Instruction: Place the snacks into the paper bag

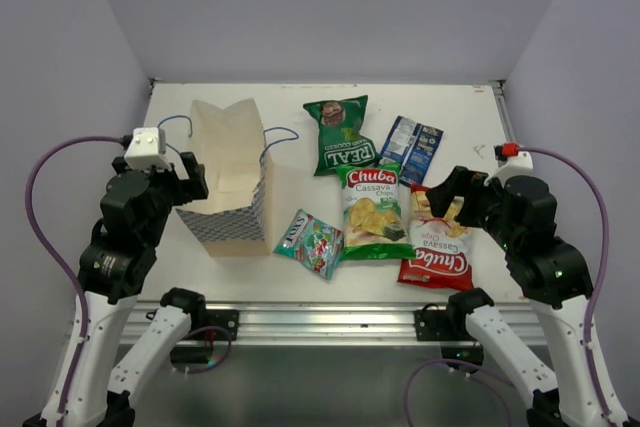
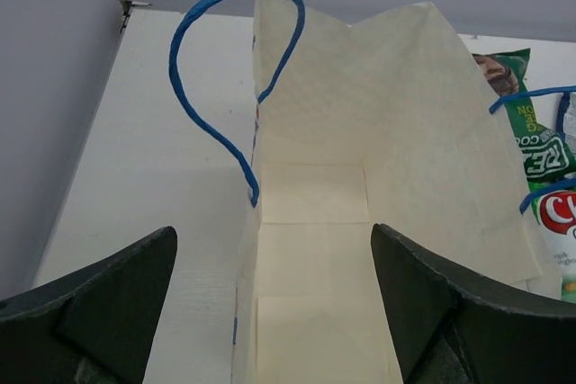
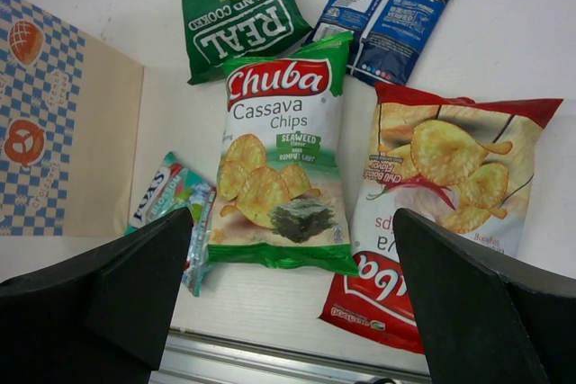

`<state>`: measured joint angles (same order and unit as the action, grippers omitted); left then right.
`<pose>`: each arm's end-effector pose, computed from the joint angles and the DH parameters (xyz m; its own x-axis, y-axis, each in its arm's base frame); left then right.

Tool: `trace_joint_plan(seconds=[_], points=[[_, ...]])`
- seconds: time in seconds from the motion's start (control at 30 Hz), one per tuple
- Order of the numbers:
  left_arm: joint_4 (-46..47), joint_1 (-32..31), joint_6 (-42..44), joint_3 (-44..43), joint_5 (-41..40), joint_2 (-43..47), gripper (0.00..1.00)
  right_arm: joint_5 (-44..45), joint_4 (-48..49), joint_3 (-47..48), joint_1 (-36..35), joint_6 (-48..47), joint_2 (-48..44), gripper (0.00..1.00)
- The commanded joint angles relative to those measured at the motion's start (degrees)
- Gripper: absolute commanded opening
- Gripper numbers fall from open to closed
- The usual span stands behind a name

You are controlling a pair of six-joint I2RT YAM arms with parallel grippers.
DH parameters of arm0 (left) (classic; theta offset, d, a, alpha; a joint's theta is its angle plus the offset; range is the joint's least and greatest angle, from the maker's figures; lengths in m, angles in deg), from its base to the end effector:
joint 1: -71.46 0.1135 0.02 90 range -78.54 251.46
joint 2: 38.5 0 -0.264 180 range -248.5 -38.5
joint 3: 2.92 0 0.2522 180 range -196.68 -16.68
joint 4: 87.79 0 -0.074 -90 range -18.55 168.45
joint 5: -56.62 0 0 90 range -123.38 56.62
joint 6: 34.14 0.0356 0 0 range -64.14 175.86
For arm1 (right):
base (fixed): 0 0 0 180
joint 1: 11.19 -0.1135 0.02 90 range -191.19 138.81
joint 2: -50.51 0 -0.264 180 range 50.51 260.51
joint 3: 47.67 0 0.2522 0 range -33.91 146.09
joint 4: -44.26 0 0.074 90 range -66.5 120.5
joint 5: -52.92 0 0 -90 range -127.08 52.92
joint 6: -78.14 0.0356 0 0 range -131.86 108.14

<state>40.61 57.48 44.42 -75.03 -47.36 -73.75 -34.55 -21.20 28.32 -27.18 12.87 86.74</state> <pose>0.1100 -0.0185 0.3895 -0.2435 -0.1377 -0.9601 -0.0414 0.9904 -0.1316 0.0962 0.0259 0.3833 -0.4778 0.2978 -0.8264 -0.0408 0.9322 0.3596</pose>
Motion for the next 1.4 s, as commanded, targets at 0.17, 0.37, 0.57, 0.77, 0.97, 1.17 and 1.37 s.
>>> trace_joint_plan(seconds=[0.17, 0.37, 0.57, 0.77, 0.97, 1.17, 1.37], points=[[-2.1, -0.2, -2.6, 2.2, -4.4, 0.9, 0.74, 2.0, 0.5, -0.3, 0.2, -0.6, -0.4, 0.98], [-0.8, -0.2, -1.9, 3.5, -2.5, -1.5, 0.69, 1.8, 0.8, -1.2, 0.1, -0.1, -0.5, 0.98], [-0.6, -0.3, -1.7, 3.9, -2.5, -2.6, 0.5, 2.3, 0.9, -1.9, 0.2, 0.1, -0.9, 0.98], [-0.4, -0.2, -1.6, 4.4, -2.8, -2.7, 0.16, 1.1, 1.6, -3.3, 0.2, 0.2, 0.2, 0.96], [0.8, -0.2, -0.8, 5.2, -1.9, -2.4, 0.0, -12.0, 12.1, -10.7, 0.2, -1.8, 4.5, 0.81], [2.8, -0.2, 1.1, 6.2, 1.1, -1.8, 0.0, -15.7, 25.9, -19.4, -0.4, -1.2, 12.8, 0.85], [3.7, -0.2, 1.8, 6.6, 2.6, -1.6, 0.0, -11.1, 34.3, -24.3, -0.5, -1.4, 21.8, 0.89]])
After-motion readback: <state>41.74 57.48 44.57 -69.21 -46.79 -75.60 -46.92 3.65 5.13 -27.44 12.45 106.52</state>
